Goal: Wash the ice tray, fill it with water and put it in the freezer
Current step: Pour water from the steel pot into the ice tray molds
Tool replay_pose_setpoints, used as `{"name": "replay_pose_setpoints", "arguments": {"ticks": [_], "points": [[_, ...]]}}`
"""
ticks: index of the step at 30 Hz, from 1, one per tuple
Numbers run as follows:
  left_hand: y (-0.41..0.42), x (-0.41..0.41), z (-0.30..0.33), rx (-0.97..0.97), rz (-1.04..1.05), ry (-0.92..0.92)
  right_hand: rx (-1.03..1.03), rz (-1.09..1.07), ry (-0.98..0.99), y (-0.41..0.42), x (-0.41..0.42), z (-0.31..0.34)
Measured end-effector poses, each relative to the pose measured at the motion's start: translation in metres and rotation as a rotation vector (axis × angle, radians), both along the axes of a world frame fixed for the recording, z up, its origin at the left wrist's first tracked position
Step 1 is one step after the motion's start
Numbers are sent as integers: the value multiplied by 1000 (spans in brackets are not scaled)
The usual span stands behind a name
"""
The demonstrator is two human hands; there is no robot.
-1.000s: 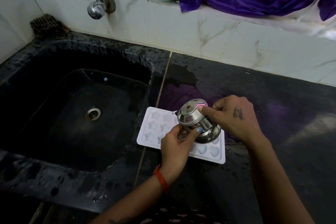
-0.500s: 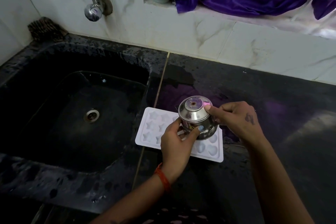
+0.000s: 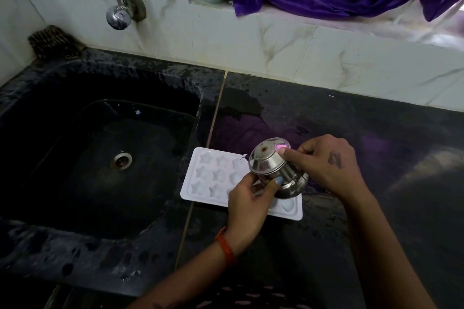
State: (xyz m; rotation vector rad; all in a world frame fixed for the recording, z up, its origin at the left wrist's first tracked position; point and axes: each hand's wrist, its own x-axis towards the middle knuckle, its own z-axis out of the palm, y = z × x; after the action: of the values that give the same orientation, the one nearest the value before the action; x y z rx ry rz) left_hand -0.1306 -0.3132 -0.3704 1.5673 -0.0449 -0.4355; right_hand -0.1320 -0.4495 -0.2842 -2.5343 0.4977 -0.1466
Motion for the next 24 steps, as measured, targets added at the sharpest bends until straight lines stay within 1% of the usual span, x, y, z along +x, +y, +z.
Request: {"name": "replay_pose_setpoints", "arguments": {"ticks": [8, 14, 19, 24], "points": [[-4, -3, -2, -26, -13, 14, -85, 16, 33, 1, 0, 6], [-6, -3, -2, -29, -16, -2, -84, 25, 24, -1, -1, 5], [-6, -2, 2, -33, -14, -17, 6, -4, 6, -8, -4, -1], [-8, 0, 7, 47, -6, -89, 156, -66, -37, -14, -11, -6]]}}
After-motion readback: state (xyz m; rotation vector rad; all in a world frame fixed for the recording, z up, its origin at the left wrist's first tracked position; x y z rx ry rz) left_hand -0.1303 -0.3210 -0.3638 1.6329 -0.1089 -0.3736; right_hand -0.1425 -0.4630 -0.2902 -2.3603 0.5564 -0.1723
